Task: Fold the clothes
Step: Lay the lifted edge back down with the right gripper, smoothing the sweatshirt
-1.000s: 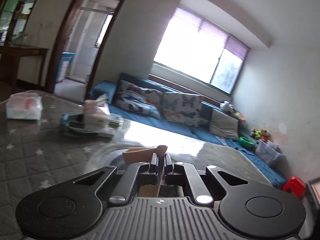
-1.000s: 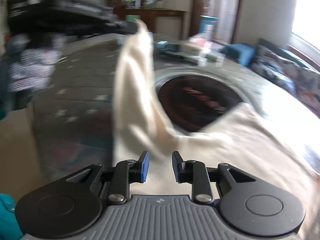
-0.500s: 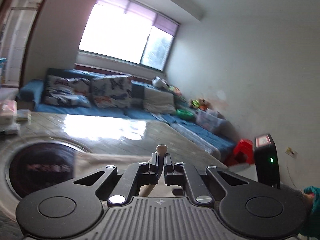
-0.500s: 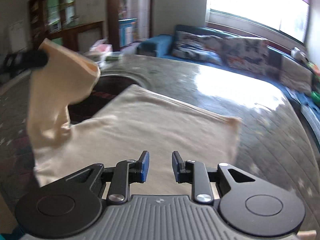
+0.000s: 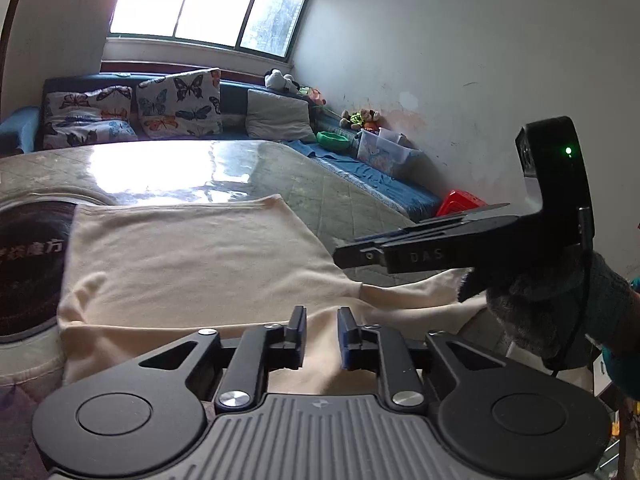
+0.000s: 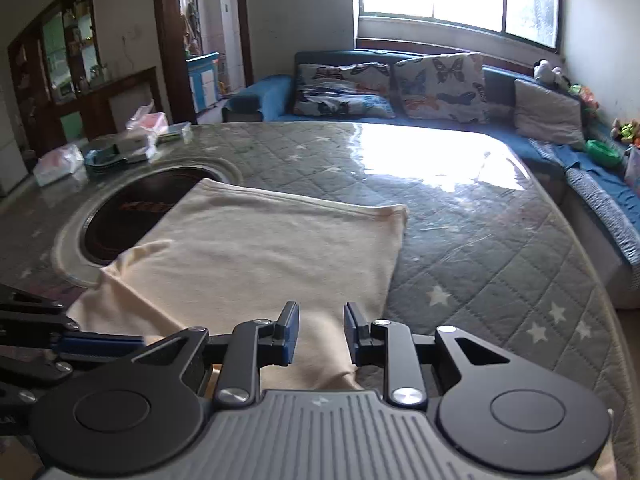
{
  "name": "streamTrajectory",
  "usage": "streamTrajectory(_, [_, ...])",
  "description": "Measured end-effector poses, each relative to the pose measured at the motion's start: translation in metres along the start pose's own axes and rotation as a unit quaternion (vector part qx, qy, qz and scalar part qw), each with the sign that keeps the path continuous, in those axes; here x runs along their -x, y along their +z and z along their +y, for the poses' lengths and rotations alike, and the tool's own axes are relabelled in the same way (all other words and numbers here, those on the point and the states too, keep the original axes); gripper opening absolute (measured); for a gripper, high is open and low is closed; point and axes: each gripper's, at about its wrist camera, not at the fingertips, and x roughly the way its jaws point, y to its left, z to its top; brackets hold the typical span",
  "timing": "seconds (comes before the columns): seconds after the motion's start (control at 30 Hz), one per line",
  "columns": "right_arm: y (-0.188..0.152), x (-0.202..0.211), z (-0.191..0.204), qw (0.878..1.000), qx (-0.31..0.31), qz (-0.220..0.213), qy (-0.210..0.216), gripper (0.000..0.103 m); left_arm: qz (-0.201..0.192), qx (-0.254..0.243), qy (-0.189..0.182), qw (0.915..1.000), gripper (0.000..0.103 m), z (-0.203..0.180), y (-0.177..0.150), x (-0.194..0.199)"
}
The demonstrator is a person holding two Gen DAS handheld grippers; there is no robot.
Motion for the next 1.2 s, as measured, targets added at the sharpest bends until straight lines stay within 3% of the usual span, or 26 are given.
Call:
streamTrajectory(0.07, [-0.001,0.001,0.006,1.0,0.001,0.004,0.012,0.024,-0.004,0.001,0.007,1.0,0.029,0.008,0.002,0.013])
streamTrajectory(0.27, [-0.013,-0.006,0.018,0.999,0.012,0.034,0.028,0.024,-0.026,0.006,0.068,0.9973,0.037,0.039,0.008,0.043])
streamTrajectory(0.47, [-0.027,-0.013,0.025,0.997,0.025,0.062,0.035,0.024,0.004,0.036,0.142,0.9893,0.039,0.078,-0.016,0.057])
streamTrajectory(0.63, [-0.029,-0.016,0.031,0.996,0.037,0.068,0.038,0.022,0.022,0.052,0.158,0.9858,0.039,0.087,-0.031,0.056])
streamTrajectory(0.67, [-0.028,-0.017,0.032,0.996,0.039,0.068,0.039,0.014,0.023,0.055,0.158,0.9857,0.038,0.087,-0.032,0.055])
streamTrajectory(0.8, [-0.025,-0.016,0.038,0.996,0.059,0.062,0.029,0.009,0.029,0.06,0.157,0.9854,0.034,0.089,-0.036,0.05])
streamTrajectory(0.93, [-0.016,-0.01,0.043,0.996,0.081,0.043,0.017,0.008,0.028,0.062,0.167,0.9837,0.022,0.092,-0.038,0.051])
streamTrajectory(1.1, [0.0,0.0,0.043,0.996,0.09,0.004,0.005,0.008,0.023,0.058,0.177,0.9822,0.021,0.092,-0.041,0.055])
streamTrajectory(1.2, [-0.001,-0.013,0.037,0.997,0.079,0.017,-0.004,0.01,0.022,0.057,0.182,0.9813,0.021,0.092,-0.036,0.055])
